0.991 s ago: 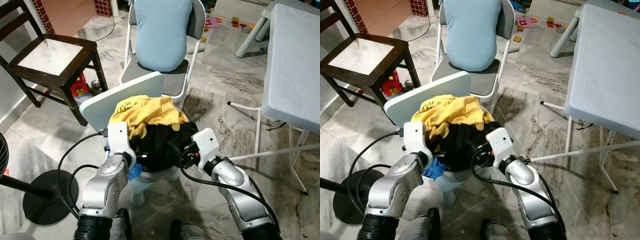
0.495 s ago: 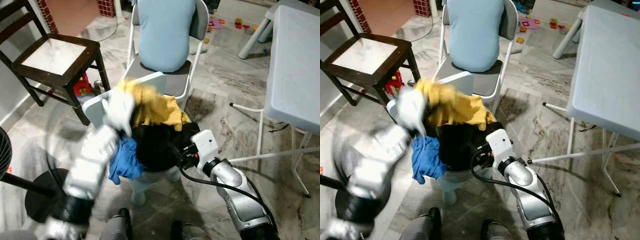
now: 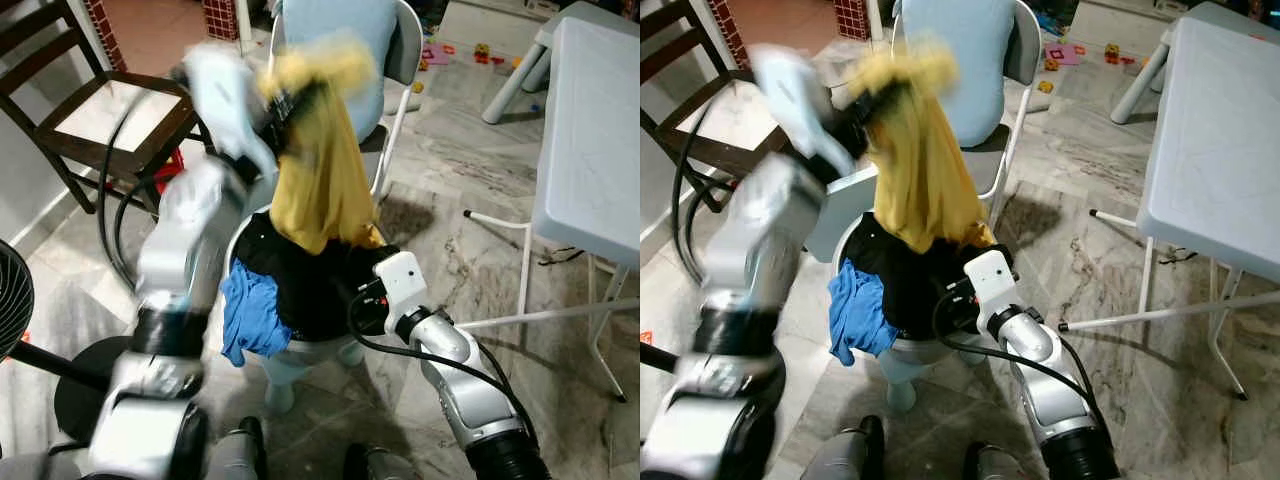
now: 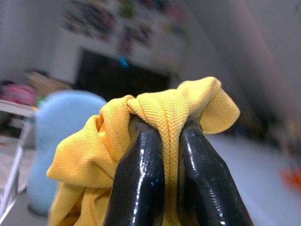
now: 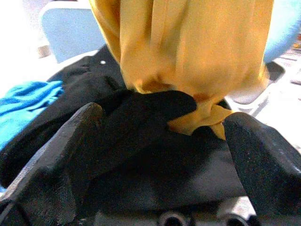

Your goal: Hang hanger

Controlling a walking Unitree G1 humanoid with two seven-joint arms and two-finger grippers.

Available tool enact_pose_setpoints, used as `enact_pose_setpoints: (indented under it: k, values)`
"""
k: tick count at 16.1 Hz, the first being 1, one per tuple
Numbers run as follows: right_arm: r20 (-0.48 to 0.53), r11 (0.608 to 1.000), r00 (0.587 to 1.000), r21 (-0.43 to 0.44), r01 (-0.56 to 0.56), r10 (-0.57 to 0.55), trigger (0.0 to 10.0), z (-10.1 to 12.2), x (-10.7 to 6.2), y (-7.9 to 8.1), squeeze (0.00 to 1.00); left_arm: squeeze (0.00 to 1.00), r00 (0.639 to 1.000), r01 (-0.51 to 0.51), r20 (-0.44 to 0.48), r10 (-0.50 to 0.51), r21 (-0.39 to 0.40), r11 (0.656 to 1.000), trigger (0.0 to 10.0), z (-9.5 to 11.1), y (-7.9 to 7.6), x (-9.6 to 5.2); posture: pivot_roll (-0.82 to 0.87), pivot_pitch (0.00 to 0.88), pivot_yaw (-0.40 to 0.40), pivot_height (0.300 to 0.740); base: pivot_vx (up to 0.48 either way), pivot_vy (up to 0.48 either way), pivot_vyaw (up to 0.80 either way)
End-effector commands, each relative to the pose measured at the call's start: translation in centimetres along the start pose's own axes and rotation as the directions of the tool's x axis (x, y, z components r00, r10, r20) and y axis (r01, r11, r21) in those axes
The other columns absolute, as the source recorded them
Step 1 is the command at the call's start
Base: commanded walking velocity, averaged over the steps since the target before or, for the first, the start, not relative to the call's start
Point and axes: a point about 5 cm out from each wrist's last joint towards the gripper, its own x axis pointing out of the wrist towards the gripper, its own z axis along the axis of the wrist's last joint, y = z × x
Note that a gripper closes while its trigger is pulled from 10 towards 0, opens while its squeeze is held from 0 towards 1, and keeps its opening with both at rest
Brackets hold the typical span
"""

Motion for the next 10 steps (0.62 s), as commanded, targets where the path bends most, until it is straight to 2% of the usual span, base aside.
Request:
enact_pose_setpoints:
  k: [1, 2, 3, 5, 6, 7, 8, 9, 10]
  values:
    - [-0.019, 0.999, 0.999, 0.007, 0.048, -0.048, 10.0, -0.7, -0.4, -0.5, 0.0, 0.0, 0.994, -0.04, 0.105, 0.043, -0.033, 0.999, 0.0, 1.6, 0.1, 0.4, 0.05, 0.161, -0.038, 0.74, 0.0, 0.0, 0.0]
    - [-0.021, 0.997, 0.997, 0.008, 0.073, -0.073, 10.0, -0.9, -0.5, -0.8, 0.0, 0.0, 0.989, -0.055, 0.134, 0.065, -0.082, 0.995, 0.0, 2.0, 0.2, 0.6, 0.05, 0.161, -0.037, 0.74, 0.0, 0.0, 0.0]
    - [-0.027, 0.994, 0.994, 0.023, 0.103, -0.102, 10.0, -1.1, -0.5, -1.2, 0.0, 0.0, 0.972, -0.131, 0.171, 0.16, -0.169, 0.977, 0.0, 2.7, 1.1, 1.1, 0.05, 0.155, -0.034, 0.74, 0.0, 0.0, 0.0]
    - [-0.023, 0.992, 0.992, 0.024, 0.123, -0.123, 10.0, -1.0, -0.3, -1.5, 0.0, 0.0, 0.944, -0.209, 0.212, 0.253, -0.21, 0.955, 0.0, 3.6, 2.3, 2.3, 0.05, 0.148, -0.03, 0.74, 0.0, 0.0, 0.0]
    - [-0.017, 0.992, 0.992, 0.022, 0.128, -0.127, 10.0, -0.8, -0.1, -1.5, 0.0, 0.0, 0.937, -0.232, 0.208, 0.28, -0.227, 0.946, 0.0, 3.4, 2.3, 2.6, 0.05, 0.146, -0.027, 0.74, 0.0, 0.0, 0.0]
    - [-0.009, 0.99, 0.99, 0.024, 0.138, -0.137, 10.0, -0.6, 0.0, -1.6, 0.0, 0.0, 0.945, -0.239, 0.17, 0.28, -0.227, 0.944, 0.0, 2.2, 1.8, 2.6, 0.04, 0.146, -0.023, 0.74, 0.0, 0.0, 0.0]
    - [-0.008, 0.989, 0.99, 0.025, 0.143, -0.143, 10.0, -0.6, 0.0, -1.7, 0.0, 0.0, 0.952, -0.249, 0.12, 0.282, -0.233, 0.94, 1.0, 0.7, 1.1, 2.3, 0.04, 0.148, -0.022, 0.74, 0.0, 0.0, 0.0]
    - [-0.009, 0.989, 0.989, 0.027, 0.146, -0.146, 10.0, -0.6, -0.1, -1.7, 0.0, 0.0, 0.957, -0.252, 0.083, 0.278, -0.239, 0.938, 1.2, -0.4, 0.6, 2.1, 0.03, 0.153, -0.022, 0.74, 0.0, 0.0, 0.0]
    - [-0.012, 0.989, 0.989, 0.028, 0.146, -0.145, 10.0, -0.8, -0.3, -1.6, 0.0, 0.0, 0.971, -0.233, 0.01, 0.24, -0.196, 0.952, 1.4, -2.0, -0.2, 1.8, 0.03, 0.158, -0.023, 0.74, 0.0, 0.0, 0.0]
